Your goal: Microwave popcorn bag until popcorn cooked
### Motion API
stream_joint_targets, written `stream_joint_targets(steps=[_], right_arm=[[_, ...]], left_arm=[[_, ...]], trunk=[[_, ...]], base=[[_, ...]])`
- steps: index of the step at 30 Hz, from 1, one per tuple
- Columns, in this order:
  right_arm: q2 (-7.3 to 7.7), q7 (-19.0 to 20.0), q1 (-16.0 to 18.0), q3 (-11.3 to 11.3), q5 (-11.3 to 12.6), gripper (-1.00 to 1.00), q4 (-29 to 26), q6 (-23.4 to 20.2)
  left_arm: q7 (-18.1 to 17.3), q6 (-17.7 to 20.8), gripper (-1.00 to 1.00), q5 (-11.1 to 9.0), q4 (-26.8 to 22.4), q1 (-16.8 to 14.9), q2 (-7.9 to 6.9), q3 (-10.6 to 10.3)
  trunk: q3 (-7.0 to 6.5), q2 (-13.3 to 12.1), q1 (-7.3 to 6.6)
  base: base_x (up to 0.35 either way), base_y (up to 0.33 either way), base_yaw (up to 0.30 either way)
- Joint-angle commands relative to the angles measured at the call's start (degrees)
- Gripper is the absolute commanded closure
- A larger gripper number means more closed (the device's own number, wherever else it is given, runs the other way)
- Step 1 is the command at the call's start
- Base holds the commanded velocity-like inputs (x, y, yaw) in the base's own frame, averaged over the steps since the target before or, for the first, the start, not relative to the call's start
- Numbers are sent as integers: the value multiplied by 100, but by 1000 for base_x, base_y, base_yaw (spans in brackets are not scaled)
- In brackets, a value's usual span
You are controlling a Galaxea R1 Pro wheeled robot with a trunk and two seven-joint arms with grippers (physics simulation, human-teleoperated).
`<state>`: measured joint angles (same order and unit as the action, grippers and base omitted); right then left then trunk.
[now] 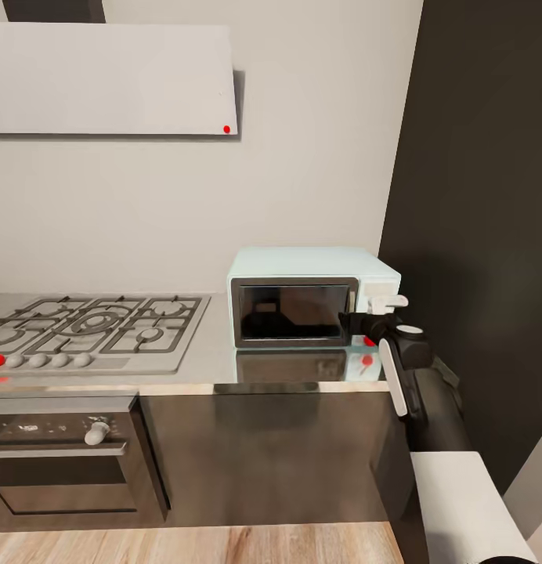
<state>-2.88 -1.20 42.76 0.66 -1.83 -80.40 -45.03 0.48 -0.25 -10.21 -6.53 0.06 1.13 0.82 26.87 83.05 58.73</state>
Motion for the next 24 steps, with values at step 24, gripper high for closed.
stream_joint_targets(steps=[24], right_arm=[[88, -11, 4, 3, -29, -100, 622, 434]], left_arm=[[5, -1, -100, -34, -6, 2, 7, -3]], trunk=[[6, 3, 0]], base=[[90, 0, 0]])
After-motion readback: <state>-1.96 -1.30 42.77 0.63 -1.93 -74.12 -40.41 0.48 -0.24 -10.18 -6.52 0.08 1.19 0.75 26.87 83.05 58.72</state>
